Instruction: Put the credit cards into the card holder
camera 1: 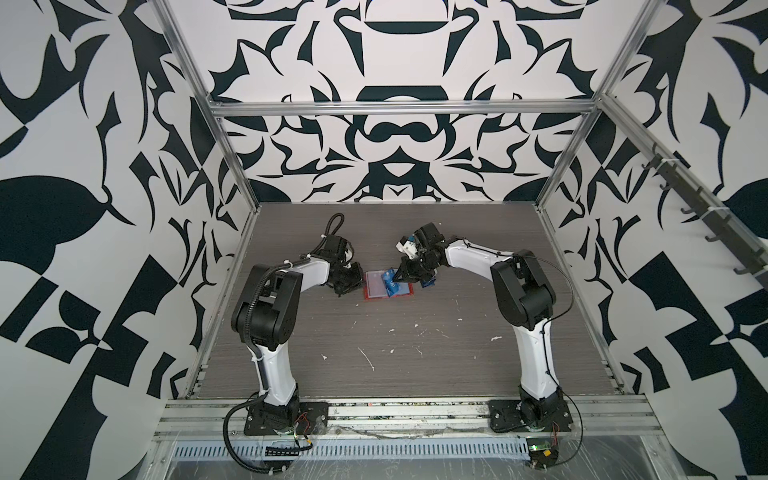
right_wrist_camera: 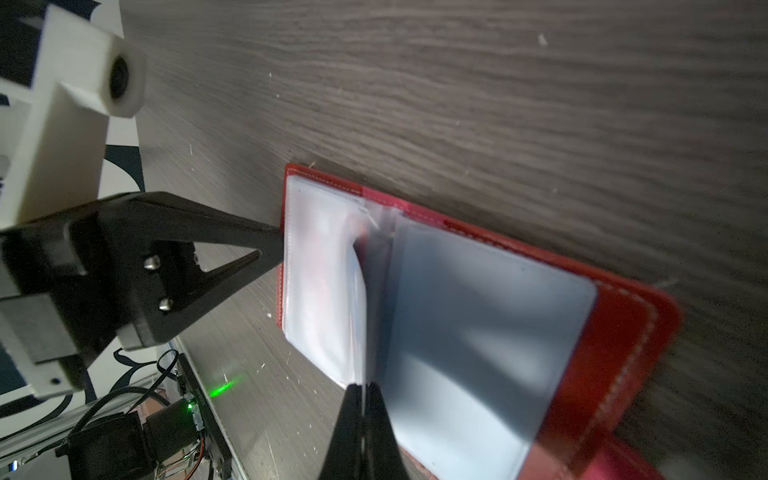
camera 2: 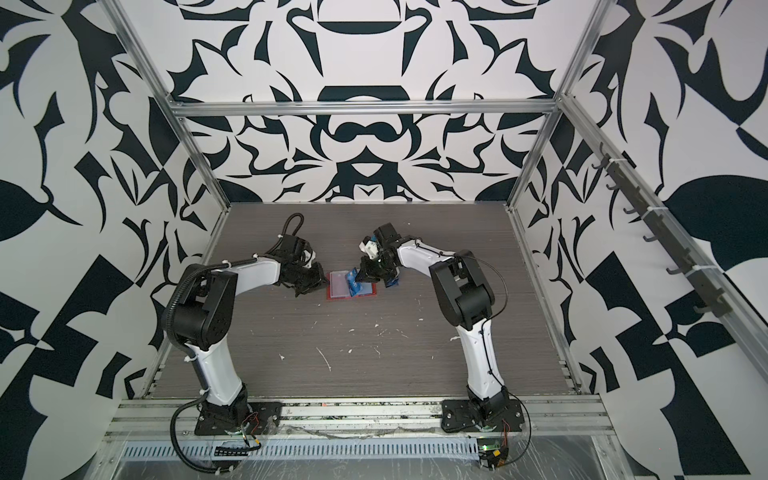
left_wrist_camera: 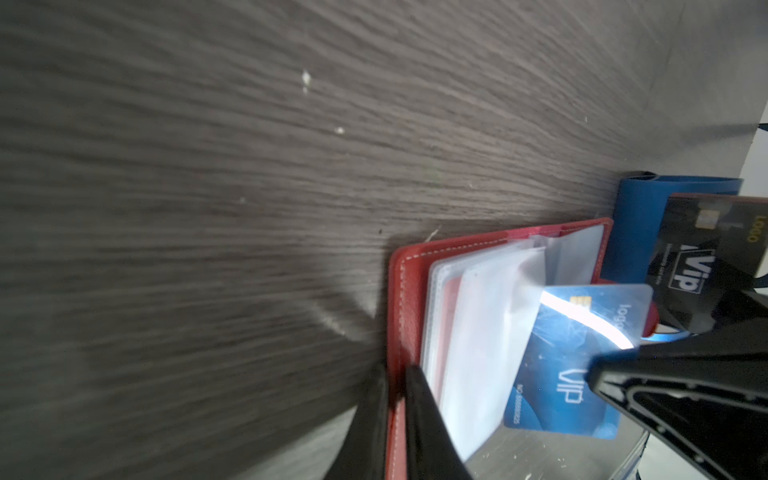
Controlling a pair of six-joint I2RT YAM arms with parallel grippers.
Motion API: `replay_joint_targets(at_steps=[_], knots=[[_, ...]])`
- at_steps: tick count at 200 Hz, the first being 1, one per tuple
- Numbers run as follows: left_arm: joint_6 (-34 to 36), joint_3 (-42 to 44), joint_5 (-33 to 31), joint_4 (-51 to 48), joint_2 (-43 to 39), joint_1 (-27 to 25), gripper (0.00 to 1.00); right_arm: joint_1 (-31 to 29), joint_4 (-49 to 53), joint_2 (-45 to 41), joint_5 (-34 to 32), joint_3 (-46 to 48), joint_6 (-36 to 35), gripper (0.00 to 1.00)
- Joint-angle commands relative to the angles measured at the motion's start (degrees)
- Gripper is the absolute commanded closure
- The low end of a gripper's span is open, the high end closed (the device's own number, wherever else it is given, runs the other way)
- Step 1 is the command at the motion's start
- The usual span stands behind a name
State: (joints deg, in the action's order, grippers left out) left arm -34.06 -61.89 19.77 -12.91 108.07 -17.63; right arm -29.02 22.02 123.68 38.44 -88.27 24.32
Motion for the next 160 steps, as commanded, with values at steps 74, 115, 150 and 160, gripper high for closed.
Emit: replay_joint_targets(at_steps=[74,115,150,160], knots=[[0.67,1.35,-3.08,-4.27,3.07,0.16,0.86,0.10,-1.81,1.99,0.41,-3.13,2.11,1.00],[0.41,2.16,-2.98,-3.94,2.58,0.10,0.86,0.12,-2.24,2.62,0.24,-2.57,2.39,1.00],[0.40,2.45,-2.81,-3.74,2.29,0.10,0.86,0.08,-2.86,2.86,-0.11,-1.49,2.67,1.00],[0.32,2.64,-2.88,-3.66,2.19,0.06,0.87,0.07,-3.12,2.86,-0.37,-1.09,2.76,1.00]])
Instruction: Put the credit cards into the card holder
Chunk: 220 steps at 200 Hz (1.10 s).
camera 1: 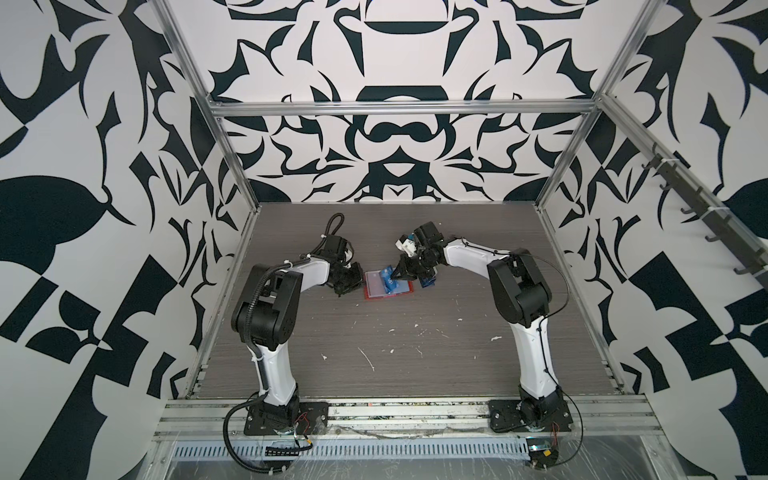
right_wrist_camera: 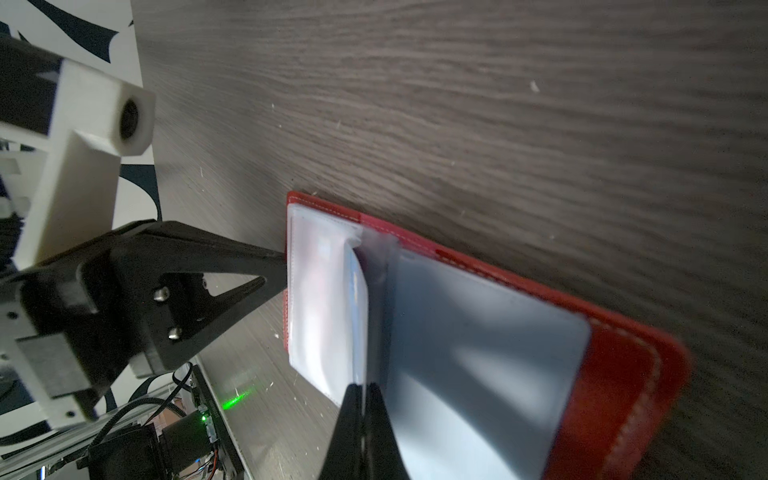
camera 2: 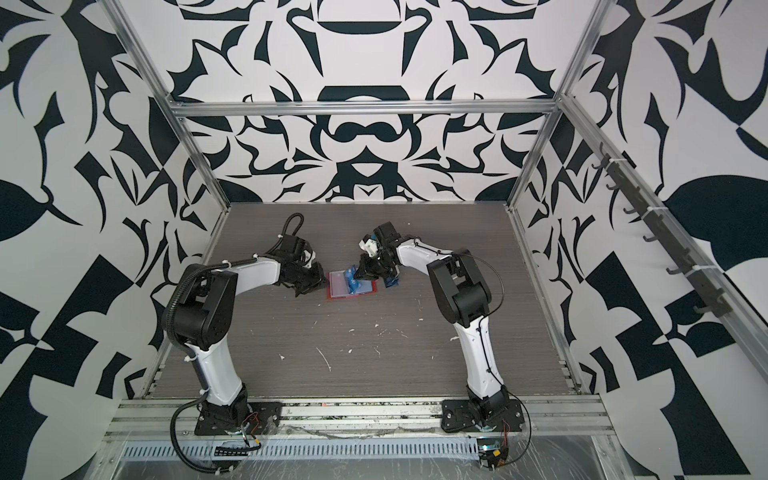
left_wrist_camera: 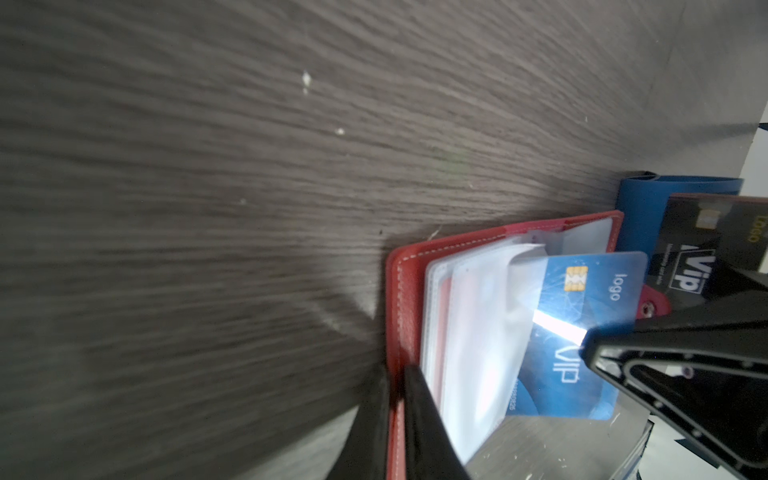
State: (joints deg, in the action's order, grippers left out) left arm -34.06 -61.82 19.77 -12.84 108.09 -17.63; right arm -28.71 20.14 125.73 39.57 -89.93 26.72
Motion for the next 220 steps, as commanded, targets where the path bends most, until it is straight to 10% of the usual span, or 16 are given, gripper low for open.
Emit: replay_joint_targets(at_steps=[1,220], knots=[[0.32,2.58,-2.88,-3.70,2.13,0.10,0.87,-0.27,-1.24,0.82,-1.51,0.56,0.35,1.00],[0.23,3.54,-2.74,-3.33,1.73,-0.37,0.91,-0.72,-2.30,2.32,-3.80,0.57,1.67,1.00]])
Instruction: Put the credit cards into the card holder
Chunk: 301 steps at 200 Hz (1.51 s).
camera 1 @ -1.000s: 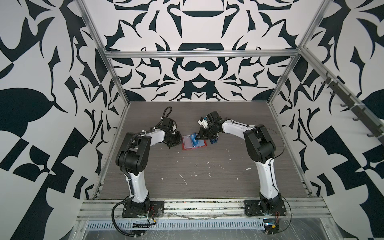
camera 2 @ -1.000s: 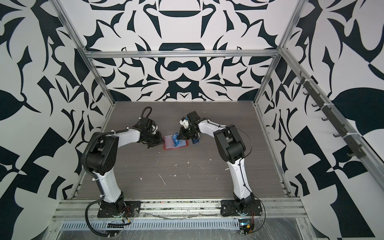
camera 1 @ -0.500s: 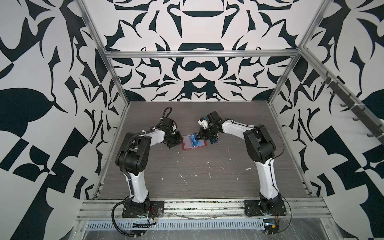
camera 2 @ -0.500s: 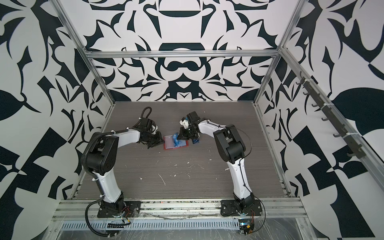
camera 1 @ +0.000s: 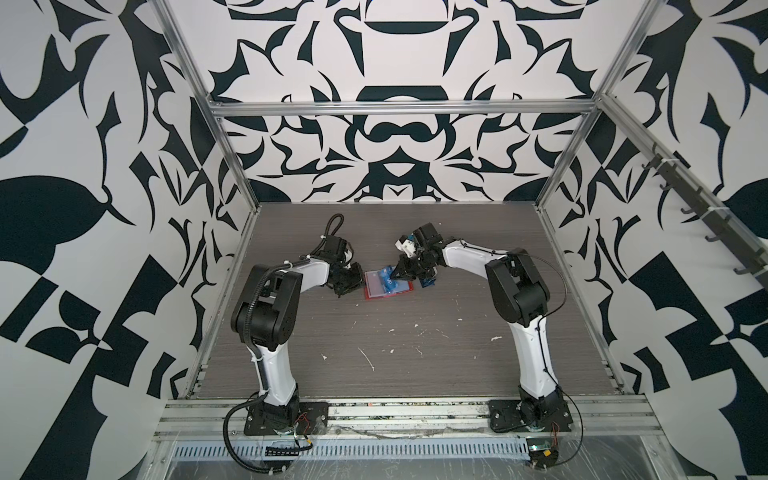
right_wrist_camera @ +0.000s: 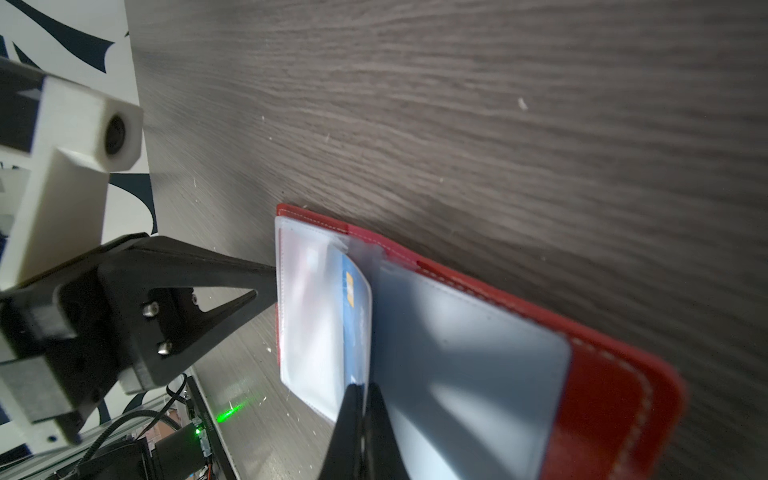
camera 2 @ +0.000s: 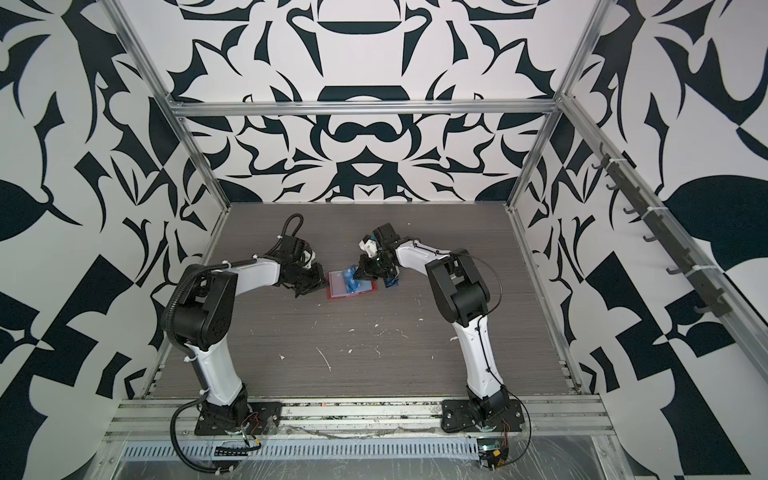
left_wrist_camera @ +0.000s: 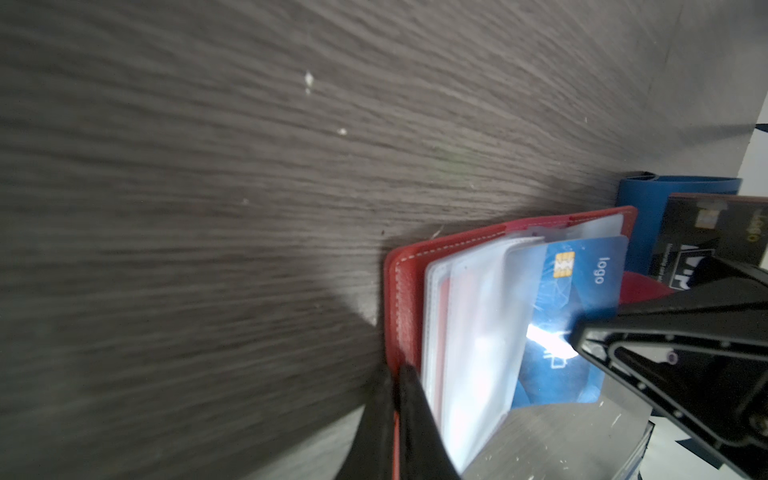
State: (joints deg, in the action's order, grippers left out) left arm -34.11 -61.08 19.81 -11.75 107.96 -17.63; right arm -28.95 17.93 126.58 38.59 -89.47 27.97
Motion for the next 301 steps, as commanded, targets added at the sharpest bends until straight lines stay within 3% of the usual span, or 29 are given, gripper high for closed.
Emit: replay_joint_targets(at_steps=[1,62,115,147,205,274,301], knots=[[0.27,2.80,-2.77,-4.42,1.88,-0.38,0.91,-0.49,-0.05,1.47,-2.82,0.06,0.42,1.00],[0.18,2.80,-3.20,-4.42,1.92,-0.37,0.91,-1.22,1.62,0.95,-4.05,1.23,-0.44,1.00],[0.18,2.70,-2.94,-4.40,2.25,-0.40,0.91,-2.58,5.82,-0.84,-9.67,0.86,-2.53,0.72],[0.18,2.62,-2.84,-4.43,2.37,-0.51,0.92,-3.39,8.28,-1.84,-12.19,-0.37,-3.89,0.61],[0.27,2.49,-2.70,-4.51,2.69,-0.65,0.92,-6.62,16.17,-3.61,-22.74,-5.42,-8.04,0.43],[0.53,2.00,-2.24,-4.62,3.40,-0.65,0.93,-8.32,16.32,-6.40,-28.57,-6.04,-8.85,0.41],[0.71,1.89,-2.32,-4.78,3.47,-0.60,0.93,-8.34,15.18,-7.23,-30.21,-5.55,-8.37,0.48]])
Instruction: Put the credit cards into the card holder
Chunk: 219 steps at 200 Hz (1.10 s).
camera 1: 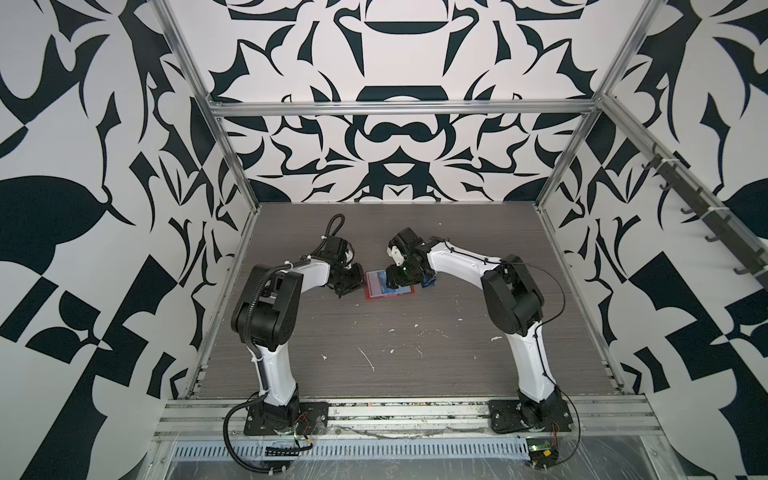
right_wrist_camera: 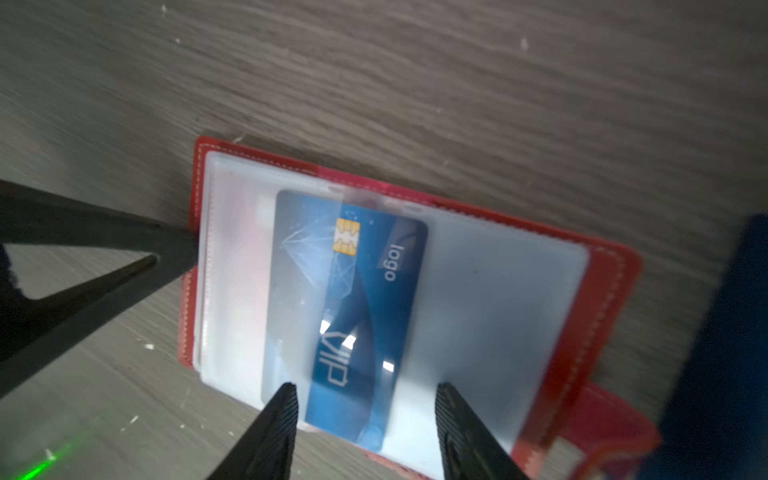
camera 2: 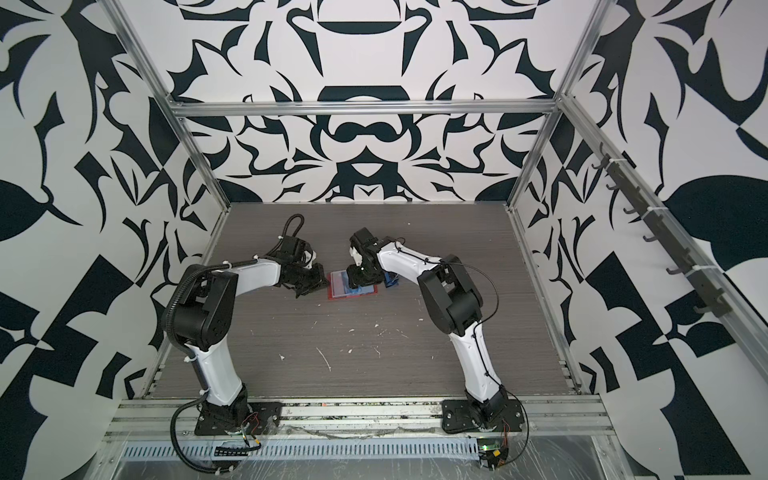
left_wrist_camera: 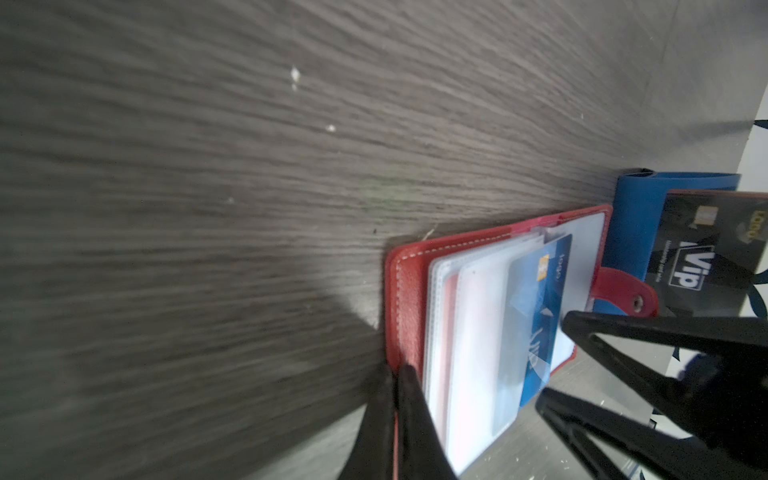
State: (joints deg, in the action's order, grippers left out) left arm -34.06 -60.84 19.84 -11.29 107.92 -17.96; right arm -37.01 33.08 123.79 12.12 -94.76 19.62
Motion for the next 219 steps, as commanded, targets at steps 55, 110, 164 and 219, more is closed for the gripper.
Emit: replay_joint_targets(at_steps=[55,110,164,219], knots=[[0.75,1.50,-2.35,-5.34,3.52,-0.32,0.93,-0.26,4.56,-0.18,-6.53,-5.73,-0.61,0.78],[0.93,1.36,-2.39,-5.45,3.49,-0.33,0.93,-0.62,8.42,3.49,-10.80,-9.19,-0.85,0.88],[1.02,1.38,-2.37,-5.47,3.52,-0.31,0.93,-0.69,9.58,6.25,-7.04,-10.88,-1.07,0.89],[1.02,1.39,-2.18,-5.49,3.56,-0.33,0.93,-0.69,6.14,7.01,3.11,-9.84,-0.55,0.89]])
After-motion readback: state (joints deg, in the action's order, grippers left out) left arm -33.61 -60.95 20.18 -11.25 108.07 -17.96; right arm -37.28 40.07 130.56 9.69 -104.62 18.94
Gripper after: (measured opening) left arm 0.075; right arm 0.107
